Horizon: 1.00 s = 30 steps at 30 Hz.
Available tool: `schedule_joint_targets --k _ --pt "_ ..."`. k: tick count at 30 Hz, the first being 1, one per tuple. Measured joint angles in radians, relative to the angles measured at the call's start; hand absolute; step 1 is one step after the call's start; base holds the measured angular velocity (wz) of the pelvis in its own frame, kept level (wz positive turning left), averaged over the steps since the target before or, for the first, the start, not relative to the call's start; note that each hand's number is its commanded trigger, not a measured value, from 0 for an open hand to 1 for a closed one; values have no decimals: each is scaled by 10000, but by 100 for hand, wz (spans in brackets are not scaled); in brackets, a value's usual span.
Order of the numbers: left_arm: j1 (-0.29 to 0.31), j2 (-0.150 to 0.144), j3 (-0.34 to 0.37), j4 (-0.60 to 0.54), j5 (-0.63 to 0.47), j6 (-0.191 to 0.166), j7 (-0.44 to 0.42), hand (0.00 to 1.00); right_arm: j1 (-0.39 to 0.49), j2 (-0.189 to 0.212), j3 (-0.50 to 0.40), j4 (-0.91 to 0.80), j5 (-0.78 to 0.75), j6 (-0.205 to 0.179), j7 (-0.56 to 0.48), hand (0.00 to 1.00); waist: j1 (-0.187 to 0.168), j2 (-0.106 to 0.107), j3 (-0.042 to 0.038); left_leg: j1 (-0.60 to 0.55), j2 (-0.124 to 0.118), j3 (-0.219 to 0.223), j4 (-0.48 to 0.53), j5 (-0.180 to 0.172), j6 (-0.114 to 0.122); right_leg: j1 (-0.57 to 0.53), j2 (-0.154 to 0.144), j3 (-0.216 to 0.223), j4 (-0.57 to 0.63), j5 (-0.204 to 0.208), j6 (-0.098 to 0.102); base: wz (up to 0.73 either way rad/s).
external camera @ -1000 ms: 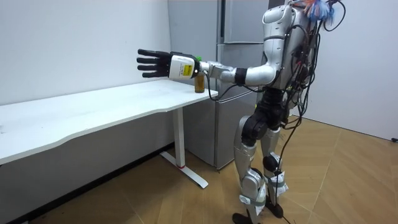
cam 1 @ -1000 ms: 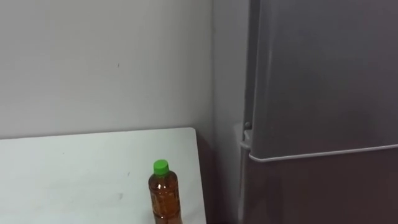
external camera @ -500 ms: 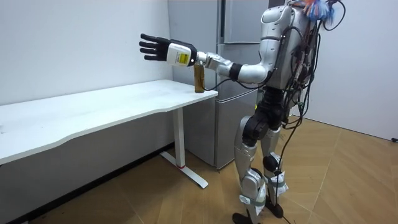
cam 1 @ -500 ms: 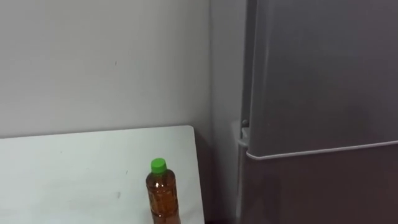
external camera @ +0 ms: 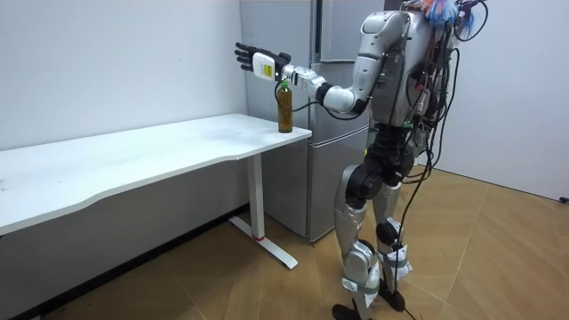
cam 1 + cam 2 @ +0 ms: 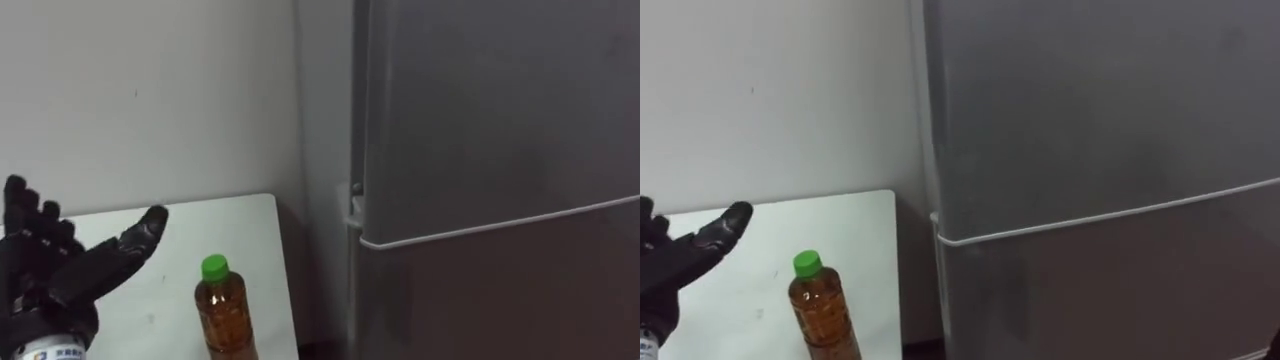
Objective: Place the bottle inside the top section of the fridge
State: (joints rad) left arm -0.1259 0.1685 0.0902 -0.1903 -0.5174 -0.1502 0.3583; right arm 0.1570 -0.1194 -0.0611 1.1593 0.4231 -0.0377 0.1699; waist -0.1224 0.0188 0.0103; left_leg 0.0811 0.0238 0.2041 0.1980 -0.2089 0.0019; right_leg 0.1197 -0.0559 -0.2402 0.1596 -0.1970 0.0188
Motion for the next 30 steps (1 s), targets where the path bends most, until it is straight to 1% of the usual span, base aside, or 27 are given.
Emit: schedule_joint_targets --k 2,4,6,7,9,10,11,15,17,21,23,27,30 --pt "-59 0 -96 -144 -1 12 -261 0 -15 -10 -3 -1 0 29 52 0 -114 35 -23 10 -2 62 1 0 0 -14 1 115 -11 0 0 -11" --pt "-98 -11 -241 -271 -6 215 -567 0 -13 -31 -1 4 17 83 65 0 -138 72 -47 23 -6 98 2 0 0 -23 -5 168 -11 1 1 -8" --pt "-258 -50 -441 -272 -7 597 -1002 0 -13 -43 -27 2 20 168 75 0 -184 104 -68 25 -10 102 0 0 1 -30 -11 168 -24 3 5 0" --pt "-299 -50 -508 -272 -14 685 -1092 0 -15 -45 -27 -1 21 187 76 0 -189 111 -73 26 -9 102 0 0 1 -30 -10 168 -23 3 5 0" --pt "-368 -52 -616 -284 -17 1003 -1452 0 -61 -53 -26 -14 24 319 76 0 -261 143 -94 30 -7 105 2 1 1 -36 -7 173 -21 3 5 0" --pt "-373 -54 -636 -286 -29 1057 -1507 0 -110 -57 -19 -13 57 371 75 0 -314 149 -98 29 -7 105 2 1 1 -34 -6 172 -27 3 5 0" --pt "-381 -89 -668 -288 -43 1150 -1591 0 -186 -52 2 -10 95 431 74 0 -376 155 -101 22 -7 106 4 1 2 -36 -4 173 -30 3 5 0" --pt "-503 -328 -920 -291 -482 1442 -1981 0 -239 -53 17 -12 166 529 67 0 -389 177 -108 -12 2 114 29 1 2 -70 2 192 -59 3 5 0" --pt "-537 -354 -1019 -294 -770 1507 -2147 0 -242 -54 18 -12 212 532 67 0 -387 195 -105 -16 3 115 30 1 2 -77 3 194 -53 4 4 0" --pt "-546 -383 -1066 -457 -975 1574 -2334 0 -238 -55 22 9 333 534 67 0 -431 218 -105 -23 5 115 44 1 2 -78 4 194 -48 4 3 0" --pt "-546 -383 -1079 -553 -1023 1585 -2428 0 -243 -63 22 10 349 533 67 0 -430 237 -93 -27 5 113 44 1 2 -77 5 205 -35 5 2 0" --pt "-551 -380 -1320 -688 -1045 1596 -2697 0 -286 -82 22 25 171 532 67 0 -436 213 -72 -32 2 113 43 2 2 -78 7 227 -6 6 3 0" --pt "-551 -384 -1463 -687 -1032 1733 -3074 0 -335 -86 56 28 41 533 67 0 -429 205 -67 -30 5 115 43 3 2 -79 7 217 -1 5 2 0"
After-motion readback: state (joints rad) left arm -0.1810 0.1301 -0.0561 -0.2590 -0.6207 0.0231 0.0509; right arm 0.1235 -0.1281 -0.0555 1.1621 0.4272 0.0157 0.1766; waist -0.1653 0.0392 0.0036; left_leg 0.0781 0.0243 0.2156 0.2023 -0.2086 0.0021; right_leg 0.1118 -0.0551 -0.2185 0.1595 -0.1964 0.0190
